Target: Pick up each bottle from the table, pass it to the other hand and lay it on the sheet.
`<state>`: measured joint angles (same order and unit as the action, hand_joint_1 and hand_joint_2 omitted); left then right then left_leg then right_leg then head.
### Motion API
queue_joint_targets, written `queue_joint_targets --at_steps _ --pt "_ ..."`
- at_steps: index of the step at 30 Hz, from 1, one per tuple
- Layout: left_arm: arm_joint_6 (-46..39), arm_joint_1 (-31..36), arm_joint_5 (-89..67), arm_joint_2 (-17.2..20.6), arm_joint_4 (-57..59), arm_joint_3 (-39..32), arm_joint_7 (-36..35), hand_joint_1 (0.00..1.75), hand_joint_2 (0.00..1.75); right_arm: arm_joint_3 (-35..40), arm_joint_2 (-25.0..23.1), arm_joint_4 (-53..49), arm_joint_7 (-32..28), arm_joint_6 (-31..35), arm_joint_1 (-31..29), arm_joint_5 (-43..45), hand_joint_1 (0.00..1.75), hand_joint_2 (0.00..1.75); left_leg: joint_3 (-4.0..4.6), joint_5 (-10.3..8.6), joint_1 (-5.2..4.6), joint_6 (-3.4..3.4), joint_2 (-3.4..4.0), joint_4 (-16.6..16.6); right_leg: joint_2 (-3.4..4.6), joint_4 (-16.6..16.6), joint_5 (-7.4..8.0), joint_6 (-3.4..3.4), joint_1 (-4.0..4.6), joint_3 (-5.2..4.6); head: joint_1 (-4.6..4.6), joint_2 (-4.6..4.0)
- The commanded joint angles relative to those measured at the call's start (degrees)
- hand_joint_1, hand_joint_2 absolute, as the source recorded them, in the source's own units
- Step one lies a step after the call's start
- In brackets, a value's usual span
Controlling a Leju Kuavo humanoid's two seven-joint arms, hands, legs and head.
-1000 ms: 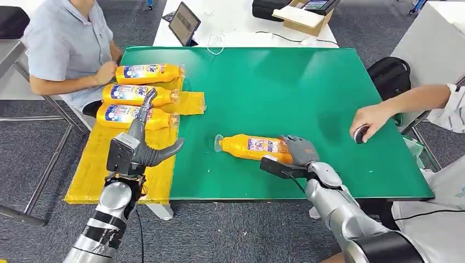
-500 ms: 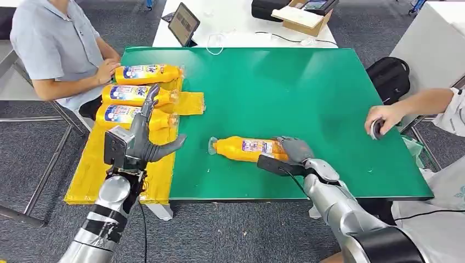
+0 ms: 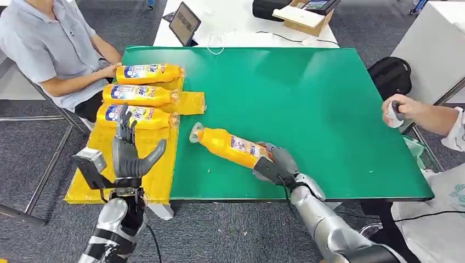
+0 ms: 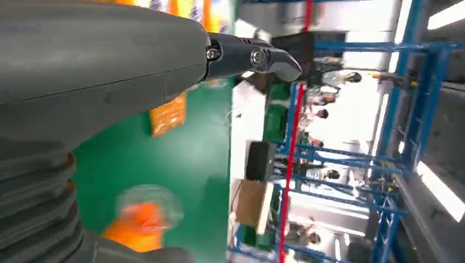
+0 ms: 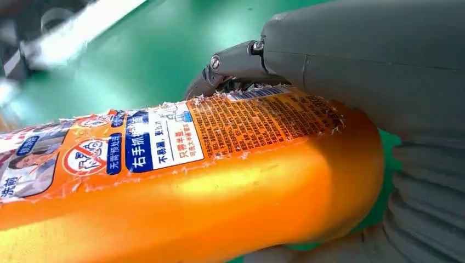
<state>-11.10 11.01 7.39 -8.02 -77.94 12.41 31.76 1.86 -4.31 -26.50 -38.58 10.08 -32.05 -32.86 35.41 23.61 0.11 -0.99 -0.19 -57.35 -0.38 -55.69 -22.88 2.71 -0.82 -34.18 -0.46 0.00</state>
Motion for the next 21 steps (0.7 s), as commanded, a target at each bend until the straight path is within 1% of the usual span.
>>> queue_joint_targets --at_steps 1,4,5,6,7,8,9,11,13,15,17,19,20,21 --pt "-0.6 -7.1 -2.8 -0.7 -5.5 -3.4 7.7 0.00 1.75 -5.1 -3.2 -9.8 -0.8 -3.6 4.5 12.3 1.75 1.75 -0.38 0.27 0.03 0.07 0.30 0.0 0.31 0.0 -0.16 -0.14 0.04 0.28 0.00 0.00" --pt "-0.6 -7.1 -3.0 -0.6 -6.1 -3.3 7.2 0.00 1.75 -5.0 -3.2 -10.0 -0.7 -3.6 4.7 12.5 1.75 1.75 -0.25 0.25 0.05 0.07 0.19 -0.1 0.19 -0.1 -0.19 -0.14 0.05 0.22 0.00 0.00" --pt "-2.8 -8.1 -4.2 -1.3 -8.1 -4.3 8.2 0.00 1.75 -5.5 -3.4 -12.2 -1.4 -3.3 5.9 14.9 1.75 1.75 -0.12 0.13 0.01 0.06 0.07 0.0 0.07 0.0 -0.12 -0.10 0.01 0.09 0.00 0.00" --pt "-5.1 -10.0 -4.7 -2.3 -12.7 -6.1 8.2 0.00 1.75 -5.3 -3.6 -15.8 -1.4 -2.9 8.0 17.8 1.75 1.75 -0.17 0.17 0.02 0.08 0.04 0.0 0.05 -0.1 -0.17 -0.13 0.02 0.13 0.00 0.00" --pt "-6.2 -11.6 -4.9 -2.8 -15.5 -7.3 8.2 0.00 1.75 -5.0 -3.6 -18.8 -1.4 -1.8 9.7 19.1 1.75 1.75 -0.07 0.13 0.02 0.06 0.00 0.0 0.02 0.0 -0.12 -0.09 0.02 0.08 0.00 0.00" --pt "-6.3 -13.7 -4.7 -2.8 -17.3 -8.0 8.2 0.00 1.75 -4.0 -3.5 -22.6 -0.9 -0.3 11.8 18.9 1.75 1.75 -0.34 0.30 0.06 0.11 0.04 -0.1 0.07 -0.1 -0.29 -0.19 0.06 0.34 0.00 0.00" --pt "-5.7 -14.9 -4.4 -2.3 -16.9 -7.9 8.2 0.00 1.75 -3.0 -3.2 -25.0 -0.5 0.2 13.0 18.6 1.75 1.75 -0.02 0.14 0.04 0.05 0.11 0.0 0.12 0.0 -0.09 -0.08 0.04 0.01 -0.02 0.00" --pt "-2.1 -16.2 -4.1 -1.1 -14.9 -6.5 5.5 0.00 1.75 -1.1 -2.4 -27.8 0.3 0.4 14.2 18.1 1.75 1.75 -0.16 0.19 0.02 0.06 0.16 0.0 0.17 0.0 -0.13 -0.10 0.02 0.13 0.00 0.00" --pt "-1.9 -16.4 -4.1 -1.4 -13.9 -6.4 6.5 0.00 1.75 -1.0 -2.4 -28.1 0.5 0.5 14.2 18.1 1.75 1.75 -0.22 0.24 -0.03 0.09 0.11 0.0 0.12 0.0 -0.19 -0.11 -0.02 0.17 -0.02 0.00" --pt "-1.9 -16.0 -4.2 -1.6 -13.4 -6.3 6.7 0.00 1.75 -0.9 -2.4 -28.0 0.6 0.5 14.1 18.2 1.75 1.75 0.02 0.14 -0.01 0.07 0.03 0.0 0.05 0.0 -0.11 -0.07 -0.01 -0.03 0.00 0.00" --pt "-1.9 -15.7 -4.1 -1.6 -13.3 -6.3 6.7 0.00 1.75 -0.9 -2.4 -27.8 0.6 0.5 14.1 18.2 1.75 1.75 -0.05 0.20 0.02 0.09 0.11 0.0 0.12 0.0 -0.13 -0.10 0.02 0.02 0.00 0.00" --pt "-1.9 -15.7 -4.1 -1.6 -13.3 -6.3 6.7 0.00 1.75 -0.9 -2.4 -27.8 0.6 0.5 14.1 18.2 1.75 1.75 0.06 0.11 0.00 0.08 0.01 0.0 0.02 0.0 -0.09 -0.07 0.00 -0.07 0.00 0.00" --pt "0.1 -15.6 -4.2 -0.8 -12.5 -5.4 4.6 0.00 1.75 -0.4 -2.1 -27.4 0.3 0.5 13.8 18.2 1.75 1.75 -0.06 0.17 0.00 0.10 0.03 0.0 0.05 0.0 -0.14 -0.11 0.00 0.04 0.00 0.00" --pt "3.7 -15.6 -4.7 0.2 -9.9 -3.4 2.2 0.00 1.75 1.2 -1.8 -28.5 -0.8 -0.1 13.9 17.7 1.75 1.75 0.01 0.12 0.00 0.08 0.03 0.0 0.05 0.0 -0.09 -0.08 0.00 -0.02 0.02 0.00"
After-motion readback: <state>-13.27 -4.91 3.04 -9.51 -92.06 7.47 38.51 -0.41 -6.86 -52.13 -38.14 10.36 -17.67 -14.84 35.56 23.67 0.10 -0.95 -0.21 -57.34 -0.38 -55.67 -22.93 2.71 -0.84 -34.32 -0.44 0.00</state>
